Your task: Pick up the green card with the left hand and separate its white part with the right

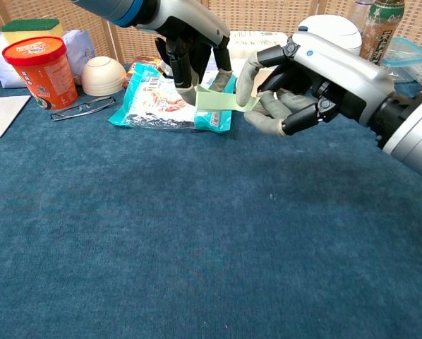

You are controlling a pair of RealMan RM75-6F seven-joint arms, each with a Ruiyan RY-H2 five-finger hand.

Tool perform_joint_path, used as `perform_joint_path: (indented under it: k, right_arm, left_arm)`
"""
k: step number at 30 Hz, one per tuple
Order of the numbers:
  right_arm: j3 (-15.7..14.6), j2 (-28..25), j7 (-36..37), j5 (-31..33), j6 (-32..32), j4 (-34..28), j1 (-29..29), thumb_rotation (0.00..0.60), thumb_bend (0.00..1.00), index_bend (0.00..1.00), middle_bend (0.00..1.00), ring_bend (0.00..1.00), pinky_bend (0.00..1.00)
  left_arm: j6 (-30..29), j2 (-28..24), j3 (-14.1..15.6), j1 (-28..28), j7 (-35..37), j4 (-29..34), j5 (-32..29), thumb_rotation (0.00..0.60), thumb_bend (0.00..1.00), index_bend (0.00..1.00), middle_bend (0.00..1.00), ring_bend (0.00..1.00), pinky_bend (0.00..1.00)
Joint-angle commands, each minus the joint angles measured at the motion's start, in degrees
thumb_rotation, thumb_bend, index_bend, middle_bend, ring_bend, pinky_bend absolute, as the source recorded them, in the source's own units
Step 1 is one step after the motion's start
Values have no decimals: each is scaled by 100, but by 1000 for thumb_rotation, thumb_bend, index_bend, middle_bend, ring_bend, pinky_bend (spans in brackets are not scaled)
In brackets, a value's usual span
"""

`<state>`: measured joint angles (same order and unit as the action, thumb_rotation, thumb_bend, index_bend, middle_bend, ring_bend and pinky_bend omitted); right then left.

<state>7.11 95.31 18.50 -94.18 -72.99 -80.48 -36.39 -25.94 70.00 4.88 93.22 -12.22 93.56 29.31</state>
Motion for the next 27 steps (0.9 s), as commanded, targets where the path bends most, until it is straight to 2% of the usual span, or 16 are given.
perform_joint_path:
  k: [1, 10, 17, 27]
  right_arm:
    - [-13, -11, 6, 1, 9, 2, -8, 600, 415, 507, 884, 1000, 989]
    - [-12, -35, 20, -3, -36, 27, -21, 600, 418, 476, 882, 1000, 985]
    - [-13, -27, 15, 11, -49, 54, -31, 600, 420, 527, 882, 1000, 985]
    - [-30, 13, 39, 24, -49, 129, -55, 600, 424, 550, 885, 1000, 985]
  left_arm:
    - [7, -2, 6, 10, 22, -10, 2, 600, 434, 634, 1000, 1000, 1000]
    - [39, 32, 34, 22, 86, -50, 29, 600, 434, 634, 1000, 1000, 1000]
    - [53, 71, 52, 31, 121, -96, 59, 600, 434, 634, 1000, 1000, 1000]
    - [99, 120, 84, 58, 178, -161, 99, 600, 434, 633, 1000, 1000, 1000]
